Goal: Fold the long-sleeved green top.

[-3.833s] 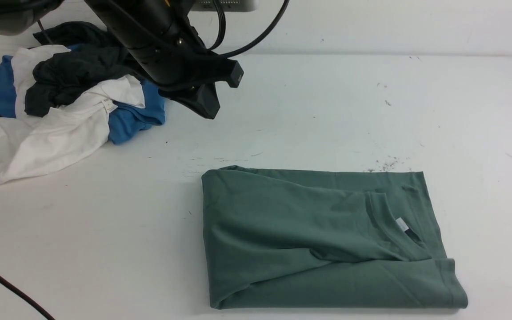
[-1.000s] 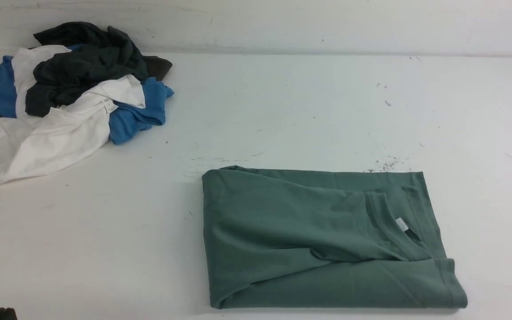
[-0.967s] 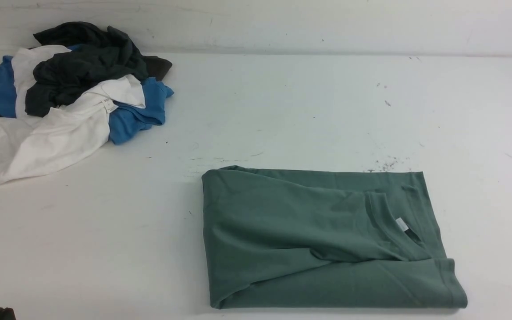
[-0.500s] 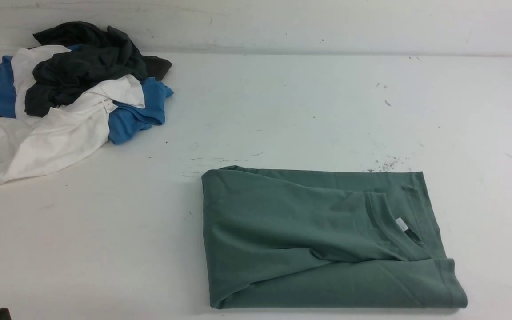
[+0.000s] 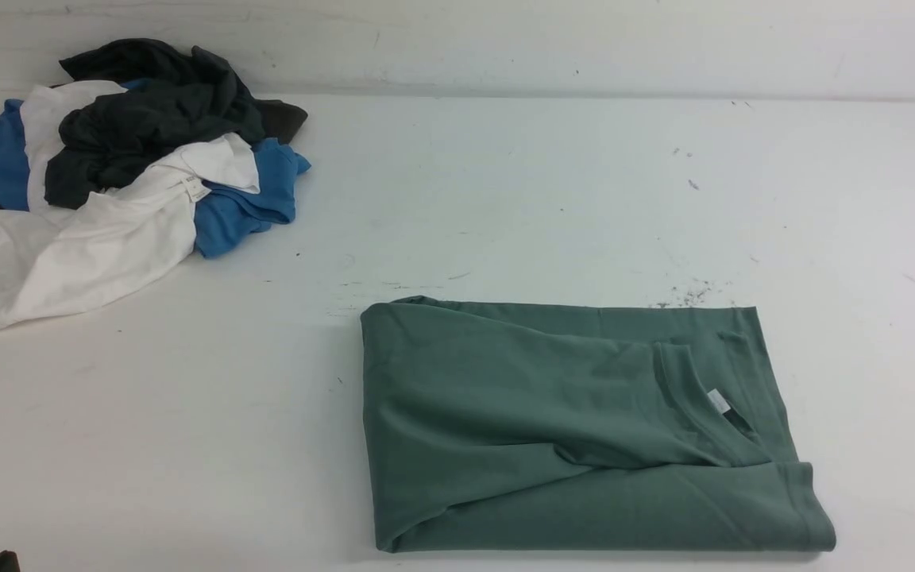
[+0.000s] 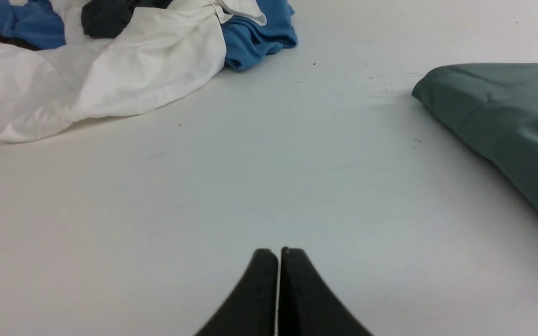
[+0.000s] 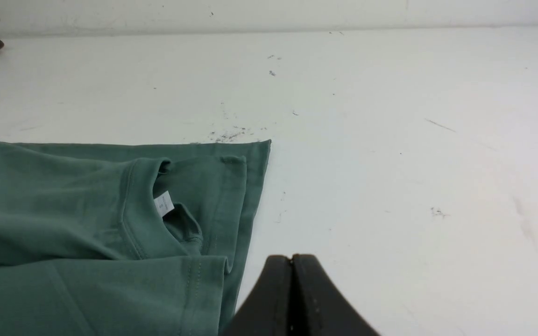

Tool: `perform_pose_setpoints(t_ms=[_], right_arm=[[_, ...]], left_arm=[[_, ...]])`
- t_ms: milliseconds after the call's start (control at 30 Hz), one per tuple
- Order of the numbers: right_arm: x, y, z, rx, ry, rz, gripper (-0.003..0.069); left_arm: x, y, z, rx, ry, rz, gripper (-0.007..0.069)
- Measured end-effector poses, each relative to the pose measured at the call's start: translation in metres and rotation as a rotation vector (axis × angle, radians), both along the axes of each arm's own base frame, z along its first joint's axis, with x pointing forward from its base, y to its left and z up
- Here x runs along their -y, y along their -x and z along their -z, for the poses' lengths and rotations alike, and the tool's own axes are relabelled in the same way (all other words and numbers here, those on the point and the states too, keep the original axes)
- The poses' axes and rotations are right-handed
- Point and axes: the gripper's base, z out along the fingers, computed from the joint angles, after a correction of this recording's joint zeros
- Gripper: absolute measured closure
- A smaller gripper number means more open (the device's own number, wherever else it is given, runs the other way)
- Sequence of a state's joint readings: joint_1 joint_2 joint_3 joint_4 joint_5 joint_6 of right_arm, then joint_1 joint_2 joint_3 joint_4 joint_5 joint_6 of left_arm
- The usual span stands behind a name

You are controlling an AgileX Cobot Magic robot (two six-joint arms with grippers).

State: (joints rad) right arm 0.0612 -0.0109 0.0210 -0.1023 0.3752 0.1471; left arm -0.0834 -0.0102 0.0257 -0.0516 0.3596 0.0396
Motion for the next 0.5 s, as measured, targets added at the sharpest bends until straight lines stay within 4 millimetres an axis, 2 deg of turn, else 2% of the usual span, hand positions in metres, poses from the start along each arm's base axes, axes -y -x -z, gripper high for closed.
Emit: perform_pose_setpoints(t_ms=[500], right_arm=[[0.0000,0.0000,0.0000,0.000,-0.007,0.001,0.0673]], left_arm=[[0.0000,0.0000,0.0000,0.000,0.000,0.000,0.0629]])
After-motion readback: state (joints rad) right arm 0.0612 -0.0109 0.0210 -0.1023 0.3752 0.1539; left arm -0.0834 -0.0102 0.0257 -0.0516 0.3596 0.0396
